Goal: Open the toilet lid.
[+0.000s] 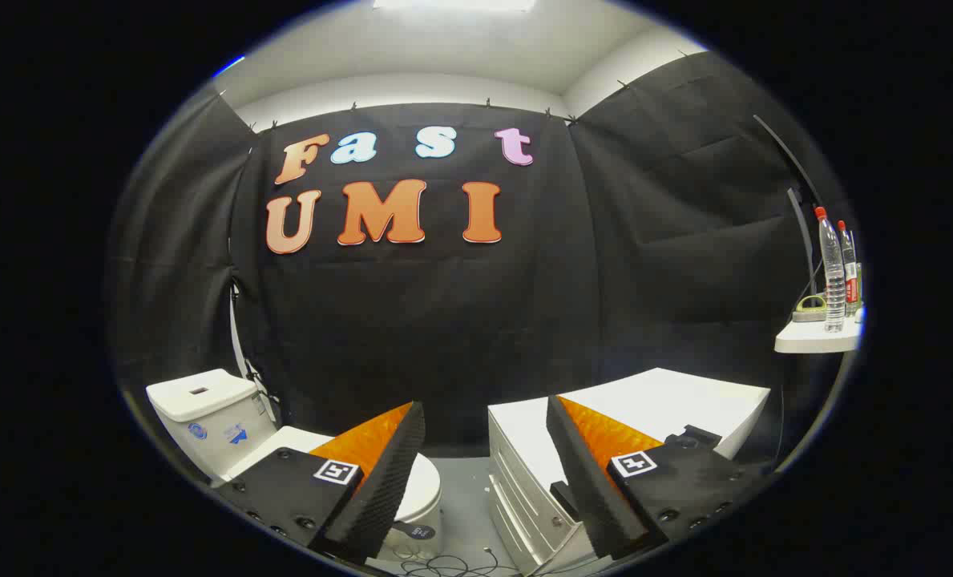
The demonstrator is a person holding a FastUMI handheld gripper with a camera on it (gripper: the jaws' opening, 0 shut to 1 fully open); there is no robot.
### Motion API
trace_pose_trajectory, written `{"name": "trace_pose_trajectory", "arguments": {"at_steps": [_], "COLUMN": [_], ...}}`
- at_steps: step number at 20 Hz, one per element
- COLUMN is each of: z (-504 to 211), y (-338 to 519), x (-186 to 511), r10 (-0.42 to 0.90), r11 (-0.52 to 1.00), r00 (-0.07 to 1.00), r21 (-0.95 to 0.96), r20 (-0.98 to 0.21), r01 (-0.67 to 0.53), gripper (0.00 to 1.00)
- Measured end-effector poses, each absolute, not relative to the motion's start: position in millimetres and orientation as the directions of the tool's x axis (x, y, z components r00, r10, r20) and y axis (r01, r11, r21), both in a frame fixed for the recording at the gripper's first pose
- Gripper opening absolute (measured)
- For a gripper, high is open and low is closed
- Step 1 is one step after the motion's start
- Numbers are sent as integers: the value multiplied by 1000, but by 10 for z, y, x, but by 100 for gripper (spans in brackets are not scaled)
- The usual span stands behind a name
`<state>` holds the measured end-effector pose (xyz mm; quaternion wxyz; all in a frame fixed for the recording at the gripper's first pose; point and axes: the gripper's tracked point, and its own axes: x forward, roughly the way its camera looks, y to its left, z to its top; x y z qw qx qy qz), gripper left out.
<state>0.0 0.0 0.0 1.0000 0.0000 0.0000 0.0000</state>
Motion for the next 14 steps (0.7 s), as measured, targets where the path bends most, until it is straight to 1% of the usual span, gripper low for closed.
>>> {"name": "trace_pose_trajectory", "arguments": {"at_steps": [14], "z": [0], "y": [-15], "x": [-11], "r10": [-1], "r11": [1000], "r00": [1000], "r21": [2], "r20": [-5], "r01": [1], "gripper": [99]}}
